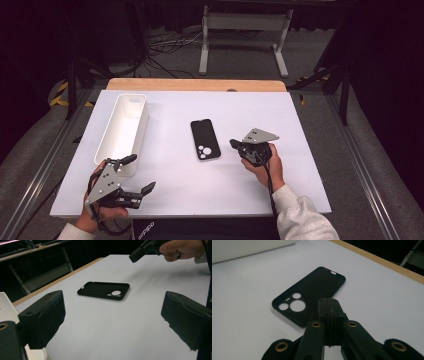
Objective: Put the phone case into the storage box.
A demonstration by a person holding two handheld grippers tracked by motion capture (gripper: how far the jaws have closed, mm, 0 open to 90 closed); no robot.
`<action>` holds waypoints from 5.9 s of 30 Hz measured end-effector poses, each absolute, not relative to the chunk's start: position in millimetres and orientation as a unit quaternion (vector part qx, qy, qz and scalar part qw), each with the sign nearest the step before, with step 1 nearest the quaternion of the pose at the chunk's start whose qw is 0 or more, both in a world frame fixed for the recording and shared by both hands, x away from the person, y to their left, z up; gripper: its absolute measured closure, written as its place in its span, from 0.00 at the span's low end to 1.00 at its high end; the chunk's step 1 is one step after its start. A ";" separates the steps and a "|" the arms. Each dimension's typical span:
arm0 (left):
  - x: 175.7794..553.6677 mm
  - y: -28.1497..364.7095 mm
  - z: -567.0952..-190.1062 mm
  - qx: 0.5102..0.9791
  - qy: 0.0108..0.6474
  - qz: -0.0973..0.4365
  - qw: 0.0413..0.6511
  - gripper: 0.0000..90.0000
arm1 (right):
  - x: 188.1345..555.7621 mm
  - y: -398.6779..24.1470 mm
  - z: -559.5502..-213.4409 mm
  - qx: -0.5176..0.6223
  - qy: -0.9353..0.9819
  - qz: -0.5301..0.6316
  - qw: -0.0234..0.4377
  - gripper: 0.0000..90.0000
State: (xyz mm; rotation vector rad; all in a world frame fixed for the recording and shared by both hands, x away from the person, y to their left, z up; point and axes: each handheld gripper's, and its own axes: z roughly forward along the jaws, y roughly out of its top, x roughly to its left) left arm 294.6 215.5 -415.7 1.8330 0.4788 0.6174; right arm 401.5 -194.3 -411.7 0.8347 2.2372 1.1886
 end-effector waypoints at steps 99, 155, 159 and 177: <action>299.2 216.1 -421.2 0.787 0.196 0.208 0.547 0.10 | 507.3 -40.6 -447.7 0.243 0.908 0.311 0.139 1.00; 303.1 213.9 -423.4 0.791 0.214 0.212 0.532 0.09 | 396.6 -75.0 -451.0 0.151 0.924 0.317 0.151 1.00; 303.2 213.3 -423.7 0.792 0.213 0.212 0.531 0.09 | 395.8 -77.5 -450.9 0.151 0.924 0.318 0.148 1.00; 303.1 212.6 -424.2 0.795 0.211 0.212 0.528 0.09 | 389.7 -91.3 -449.9 0.155 0.924 0.320 0.139 0.97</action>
